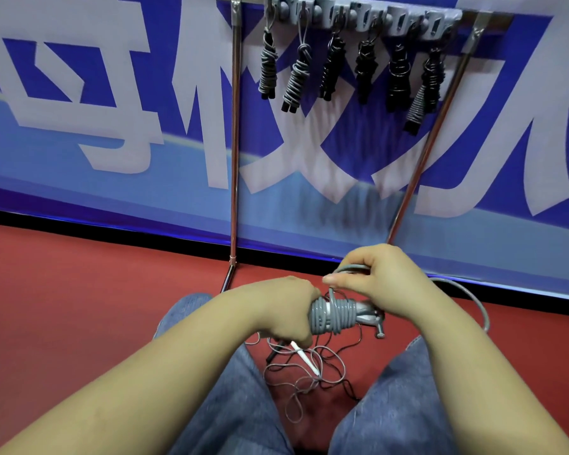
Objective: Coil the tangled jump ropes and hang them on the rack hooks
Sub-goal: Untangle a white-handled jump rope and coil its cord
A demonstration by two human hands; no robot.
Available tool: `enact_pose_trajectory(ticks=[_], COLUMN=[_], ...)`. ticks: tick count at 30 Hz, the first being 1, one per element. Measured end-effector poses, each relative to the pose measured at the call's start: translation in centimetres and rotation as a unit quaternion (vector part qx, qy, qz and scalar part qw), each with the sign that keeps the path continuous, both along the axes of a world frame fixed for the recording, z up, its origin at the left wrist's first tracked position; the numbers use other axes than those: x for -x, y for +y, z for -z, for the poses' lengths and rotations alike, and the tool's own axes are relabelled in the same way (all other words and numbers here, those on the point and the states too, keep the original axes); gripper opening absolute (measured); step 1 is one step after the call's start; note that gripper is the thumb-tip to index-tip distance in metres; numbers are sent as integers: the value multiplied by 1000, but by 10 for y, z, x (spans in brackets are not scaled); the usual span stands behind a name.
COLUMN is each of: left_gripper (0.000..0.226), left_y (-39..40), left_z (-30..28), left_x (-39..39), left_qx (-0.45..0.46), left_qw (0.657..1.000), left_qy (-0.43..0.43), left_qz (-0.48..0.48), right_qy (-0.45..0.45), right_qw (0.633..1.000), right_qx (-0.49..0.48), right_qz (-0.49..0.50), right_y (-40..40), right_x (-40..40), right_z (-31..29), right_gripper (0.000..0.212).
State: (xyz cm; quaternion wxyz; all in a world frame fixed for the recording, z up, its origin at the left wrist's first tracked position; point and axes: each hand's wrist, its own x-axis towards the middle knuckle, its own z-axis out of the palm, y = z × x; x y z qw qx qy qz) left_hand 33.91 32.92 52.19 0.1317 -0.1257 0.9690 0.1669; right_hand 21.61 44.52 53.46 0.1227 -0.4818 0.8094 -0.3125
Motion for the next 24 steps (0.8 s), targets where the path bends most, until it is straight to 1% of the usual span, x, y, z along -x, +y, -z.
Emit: enact_pose_trajectory(ticks=[2,4,6,8,9,11,14,16,17,19,20,22,24], left_gripper=[23,23,24,24,24,23,21,21,23,24,23,19,18], left_y=[6,16,25,26,23,16,7,1,-3,-8,-10,-13,-18], left_z=[-2,-1,2,2,2,0,2,7,10,15,17,20,22], left_x=[-3,-5,-5,-8,-10,-14,-15,-12,-10,-8,-8,-8,-6], left_qx=[9,-15,-41,-77,-117,-204,-283,-322,-329,-324,-327,-333,-313], left_qw=[999,998,994,990,984,967,938,912,902,895,890,881,884], left_qy=[25,50,81,110,126,154,180,209,219,227,231,236,229], left_qz=[27,47,61,53,36,-13,-91,-149,-174,-207,-219,-241,-260], right_qy=[-45,-76,-108,-184,-231,-304,-338,-359,-361,-314,-268,-158,-73], right_qw=[999,996,990,976,967,951,939,930,928,945,960,986,997], right_qx=[-12,-24,-60,-80,-71,-19,57,76,83,79,68,38,-3], right_qz=[-21,-44,-72,-84,-79,-54,-11,26,37,43,39,22,-1], right_y=[-3,-8,-10,-9,-9,-5,-4,-5,-6,-7,-6,-5,-5], right_x=[4,6,5,7,9,13,8,-4,-11,-20,-24,-28,-30], right_z=[3,5,3,2,4,13,32,40,42,46,47,52,54], right_gripper=[28,29,31,34,34,33,26,36,39,44,45,40,29])
